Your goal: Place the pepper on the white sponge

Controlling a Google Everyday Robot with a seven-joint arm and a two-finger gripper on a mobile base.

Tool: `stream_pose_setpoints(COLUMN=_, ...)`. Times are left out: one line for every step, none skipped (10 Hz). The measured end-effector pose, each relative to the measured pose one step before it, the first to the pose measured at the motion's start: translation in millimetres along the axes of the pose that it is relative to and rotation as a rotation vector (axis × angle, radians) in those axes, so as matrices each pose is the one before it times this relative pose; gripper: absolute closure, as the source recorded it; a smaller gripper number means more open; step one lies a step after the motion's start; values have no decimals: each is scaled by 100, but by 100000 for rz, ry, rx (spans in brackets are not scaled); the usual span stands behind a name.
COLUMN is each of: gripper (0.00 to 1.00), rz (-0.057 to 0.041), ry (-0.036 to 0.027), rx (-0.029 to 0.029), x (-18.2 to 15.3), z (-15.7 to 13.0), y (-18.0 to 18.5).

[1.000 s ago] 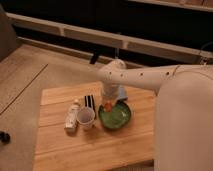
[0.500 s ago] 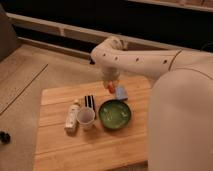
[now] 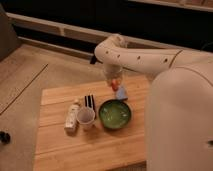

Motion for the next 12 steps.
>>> stream_pose_setpoints(gripper=100, rz=2045, ry=1412, rx=871, x=307, z=1013, y=-557)
stream_pose_setpoints(gripper=100, rz=2459, ry=527, rx=1071, x=-246, z=877, y=-1051)
stream_pose_setpoints(gripper=100, rz=1879, ry=88, rx=1587, x=-593, z=865, y=-1254)
stream_pose_setpoints(gripper=100, rz=1594, ry=-1175, rx=1164, x=-1125, z=780, y=-1359)
stream_pose_setpoints(gripper=100, rz=679, ry=-2101, rx=551, x=-1325, z=525, y=-939)
stream_pose_setpoints(gripper=100, rz=11, ry=-2310, rx=-285, x=-1377, z=476, y=-509)
stream_pose_setpoints(gripper=100, rz=-52, ry=-1452, rx=-723, x=-894, z=396, y=-257)
stream_pose_setpoints(gripper=100, rz=-242, ry=-136, rx=-2459, x=-463, z=1507, y=-19)
stream_pose_setpoints(gripper=100, rz=139, ry=403, rx=-2018, x=77, z=1051, y=134)
stream_pose_setpoints(gripper=100, rz=134, ry=1206, rx=-1849, x=434, z=1247, y=117)
stream_pose_setpoints(gripper=100, rz=-66, ry=1349, rx=-2456, x=463, z=1321, y=262)
stream_pose_setpoints(gripper=100, rz=-1102, ry=1179, rx=-2161, x=310, z=1185, y=368)
